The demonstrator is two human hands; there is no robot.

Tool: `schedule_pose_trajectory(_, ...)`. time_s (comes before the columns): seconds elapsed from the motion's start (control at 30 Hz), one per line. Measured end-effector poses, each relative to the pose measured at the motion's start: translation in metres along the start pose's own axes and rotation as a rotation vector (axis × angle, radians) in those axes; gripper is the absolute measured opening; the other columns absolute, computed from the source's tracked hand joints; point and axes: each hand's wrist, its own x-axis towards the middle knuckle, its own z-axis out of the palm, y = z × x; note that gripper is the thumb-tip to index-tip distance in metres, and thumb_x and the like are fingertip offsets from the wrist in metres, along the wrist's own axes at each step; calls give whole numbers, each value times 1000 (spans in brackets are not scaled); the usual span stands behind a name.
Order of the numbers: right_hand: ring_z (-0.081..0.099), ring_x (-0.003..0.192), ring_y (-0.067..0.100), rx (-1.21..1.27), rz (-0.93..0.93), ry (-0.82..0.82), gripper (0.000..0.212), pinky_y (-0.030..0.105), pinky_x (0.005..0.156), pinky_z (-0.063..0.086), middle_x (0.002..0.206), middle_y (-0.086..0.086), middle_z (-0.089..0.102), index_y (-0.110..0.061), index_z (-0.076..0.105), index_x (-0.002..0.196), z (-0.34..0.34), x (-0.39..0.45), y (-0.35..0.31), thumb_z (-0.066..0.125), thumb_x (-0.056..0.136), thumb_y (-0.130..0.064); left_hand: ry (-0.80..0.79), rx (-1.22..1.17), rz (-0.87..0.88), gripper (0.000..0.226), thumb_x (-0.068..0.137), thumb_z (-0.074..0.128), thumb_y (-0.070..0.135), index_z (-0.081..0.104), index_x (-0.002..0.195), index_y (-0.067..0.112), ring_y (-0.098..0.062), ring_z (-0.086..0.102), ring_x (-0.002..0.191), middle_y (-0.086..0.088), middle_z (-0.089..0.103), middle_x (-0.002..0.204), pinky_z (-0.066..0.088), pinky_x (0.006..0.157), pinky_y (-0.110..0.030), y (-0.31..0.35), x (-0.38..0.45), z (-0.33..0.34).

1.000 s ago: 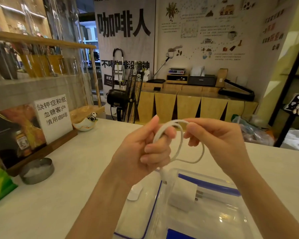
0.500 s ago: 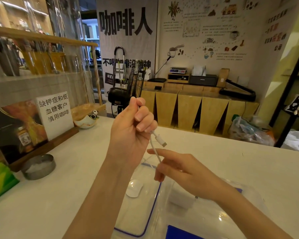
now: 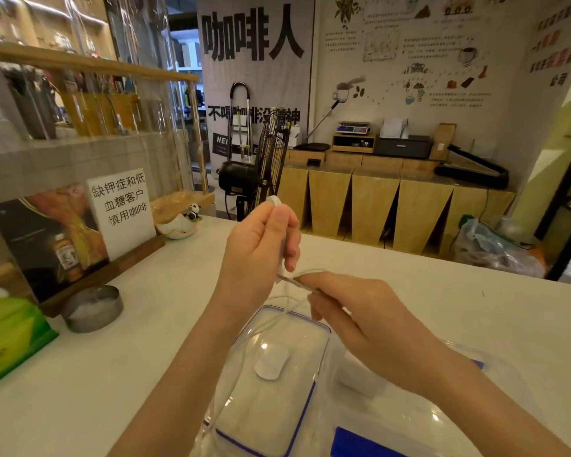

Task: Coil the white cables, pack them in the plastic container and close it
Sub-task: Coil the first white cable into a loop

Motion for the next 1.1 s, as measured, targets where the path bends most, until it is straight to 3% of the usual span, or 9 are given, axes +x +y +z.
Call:
schedule_pose_trajectory(0.13, 64, 64, 10, -251, -215, 123, 26, 19, 55, 53, 73, 0, 70, -13, 68, 92, -6, 8, 8, 46, 83, -21, -95, 296, -11, 32, 96, 34, 13, 49, 69, 17, -4, 46, 47, 6, 50, 55, 40, 46, -13, 0, -6, -5)
schedule_pose_trajectory(0.23, 64, 65, 12, -296, -289, 167, 18, 18, 59, 52, 73, 2, 71, -11, 70, 89, -8, 15, 13, 57, 78, -17, -97, 399, -12, 31, 96, 35, 14, 48, 68, 17, -3, 47, 52, 4, 49, 60, 40, 49, -11, 0, -8, -9)
schedule_pose_trajectory(0.33, 58, 75, 10, -230, -320, 202, 24, 19, 71, 46, 80, 4, 70, -10, 68, 94, -5, 25, 16, 48, 82, -18, -122, 545, 12, 28, 95, 36, 17, 49, 70, 19, -1, 52, 55, 5, 53, 62, 41, 50, -11, -2, -7, -12)
schedule_pose_trajectory(0.47, 51, 77, 0, -3, -210, 164, 15, 12, 82, 42, 89, -2, 65, -20, 59, 100, 2, 38, 19, 52, 87, -16, -182, 476, -64, 31, 95, 39, 18, 53, 69, 6, -3, 46, 40, 5, 54, 51, 36, 43, -10, -3, -6, -19)
schedule_pose_trajectory(0.57, 54, 76, -3, 95, -119, 134, 16, 11, 75, 45, 83, -11, 58, -27, 55, 96, 1, 45, 20, 57, 85, -16, -261, 448, -236, 35, 95, 39, 21, 61, 74, 4, -2, 39, 36, 8, 48, 40, 33, 41, -11, -1, -3, -28)
schedule_pose_trajectory(0.7, 55, 70, -2, -69, -154, 98, 22, 14, 64, 48, 83, -4, 62, -17, 61, 102, 3, 47, 18, 51, 86, -27, -415, 206, -521, 37, 93, 41, 27, 62, 68, 8, -6, 27, 34, 7, 35, 38, 25, 35, -14, 4, 1, -41)
schedule_pose_trajectory(0.87, 69, 73, 20, -213, -271, 167, 39, 28, 62, 53, 81, 7, 74, -9, 63, 110, 9, 50, 31, 38, 86, -27, -450, -206, -606, 40, 89, 45, 35, 54, 54, 18, -1, 23, 31, 12, 29, 36, 19, 32, -12, 4, 0, -57)
schedule_pose_trajectory(1.0, 62, 90, 18, -12, -138, 173, 35, 27, 75, 51, 100, 5, 69, -20, 50, 126, 12, 62, 35, 39, 93, -27, -493, -679, -606, 35, 90, 41, 34, 54, 62, 19, -2, 25, 33, 12, 28, 41, 20, 34, -13, 3, -1, -58)
schedule_pose_trajectory(1.1, 57, 94, -1, 269, -30, 112, 30, 21, 83, 48, 99, -15, 63, -43, 48, 114, 17, 66, 29, 34, 88, -37, -599, -1041, -552, 32, 96, 36, 29, 52, 76, 9, -7, 30, 42, 5, 32, 52, 26, 41, -18, 10, -1, -50)
